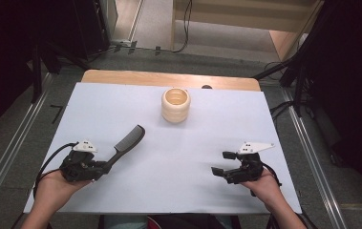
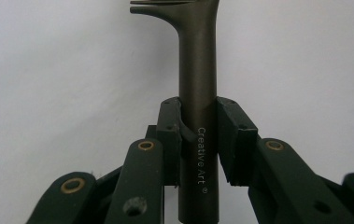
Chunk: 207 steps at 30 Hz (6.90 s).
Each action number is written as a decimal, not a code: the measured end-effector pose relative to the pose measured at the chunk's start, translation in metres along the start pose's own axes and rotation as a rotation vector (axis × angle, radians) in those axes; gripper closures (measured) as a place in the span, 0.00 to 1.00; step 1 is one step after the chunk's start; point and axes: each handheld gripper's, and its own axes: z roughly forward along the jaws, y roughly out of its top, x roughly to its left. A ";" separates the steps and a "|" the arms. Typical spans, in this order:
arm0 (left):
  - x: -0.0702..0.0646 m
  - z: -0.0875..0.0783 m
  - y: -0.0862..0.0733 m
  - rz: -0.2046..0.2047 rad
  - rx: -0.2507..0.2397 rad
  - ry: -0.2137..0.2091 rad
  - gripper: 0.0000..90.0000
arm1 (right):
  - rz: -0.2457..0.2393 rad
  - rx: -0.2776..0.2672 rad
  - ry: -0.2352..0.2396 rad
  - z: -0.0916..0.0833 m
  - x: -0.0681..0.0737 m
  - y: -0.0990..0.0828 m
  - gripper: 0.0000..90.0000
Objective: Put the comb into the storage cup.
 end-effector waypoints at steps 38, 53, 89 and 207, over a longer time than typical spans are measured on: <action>-0.012 0.025 0.051 -0.111 -0.303 -0.205 0.82 | 0.017 -0.065 -0.015 -0.003 0.015 0.004 0.15; -0.012 0.042 0.065 -0.229 -0.350 -0.232 0.82 | 0.042 -0.096 -0.028 0.002 0.022 0.019 0.15; -0.015 0.069 0.067 -0.313 -0.509 -0.142 0.82 | 0.082 -0.128 -0.055 0.049 0.035 0.086 0.16; -0.008 0.069 0.063 -0.325 -0.493 -0.219 0.49 | 0.308 -0.049 0.061 0.160 0.066 0.177 0.78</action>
